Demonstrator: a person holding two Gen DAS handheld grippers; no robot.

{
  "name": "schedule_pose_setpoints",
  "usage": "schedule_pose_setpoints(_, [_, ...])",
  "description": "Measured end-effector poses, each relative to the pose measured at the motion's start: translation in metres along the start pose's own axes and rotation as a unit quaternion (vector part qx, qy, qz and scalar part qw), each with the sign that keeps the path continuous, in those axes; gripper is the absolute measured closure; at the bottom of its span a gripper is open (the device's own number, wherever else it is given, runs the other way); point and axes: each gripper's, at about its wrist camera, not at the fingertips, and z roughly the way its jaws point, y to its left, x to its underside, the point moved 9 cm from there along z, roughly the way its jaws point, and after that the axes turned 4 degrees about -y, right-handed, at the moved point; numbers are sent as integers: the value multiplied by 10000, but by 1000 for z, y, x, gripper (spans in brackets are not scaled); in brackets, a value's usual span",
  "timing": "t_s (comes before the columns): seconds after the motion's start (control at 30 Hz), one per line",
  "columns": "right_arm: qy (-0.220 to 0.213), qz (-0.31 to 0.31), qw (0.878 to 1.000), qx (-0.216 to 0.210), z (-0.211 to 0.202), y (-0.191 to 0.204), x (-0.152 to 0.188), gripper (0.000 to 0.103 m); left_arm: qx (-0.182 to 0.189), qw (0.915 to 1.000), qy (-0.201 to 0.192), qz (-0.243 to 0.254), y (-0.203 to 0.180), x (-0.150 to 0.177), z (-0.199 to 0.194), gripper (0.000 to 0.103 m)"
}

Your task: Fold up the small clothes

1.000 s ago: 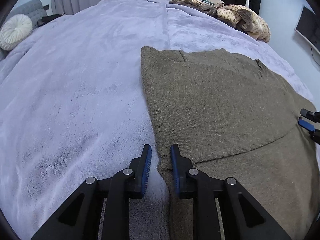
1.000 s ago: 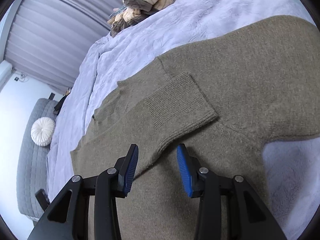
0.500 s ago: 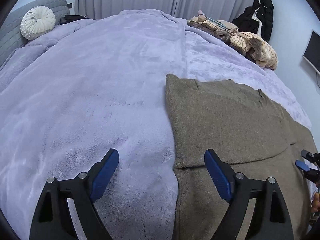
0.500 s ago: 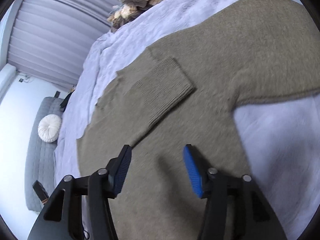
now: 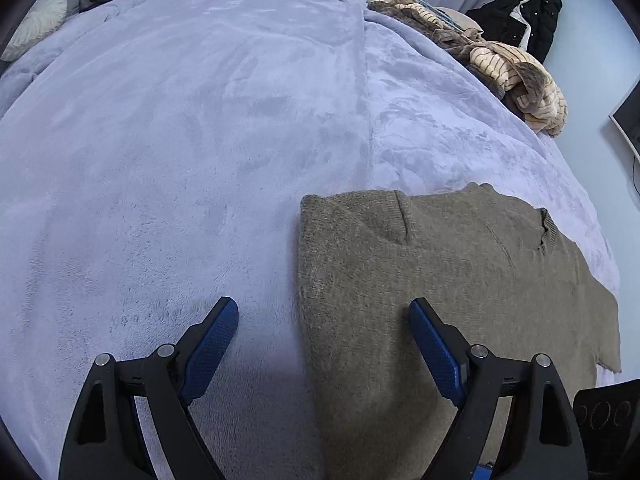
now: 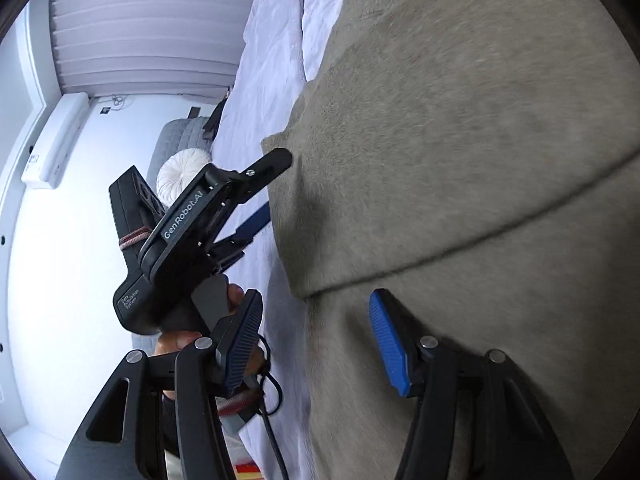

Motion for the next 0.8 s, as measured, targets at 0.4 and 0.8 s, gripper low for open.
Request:
schedule_pose_setpoints(0.4, [251, -35, 9996, 94, 59, 6, 7, 97, 326, 9993, -92, -134, 27, -2, -3, 90])
schedule_pose_setpoints(0.8, [-1020, -1078, 9775, 1499, -106, -17, -68, 86, 88, 9969, -694, 366, -8, 15, -68, 90])
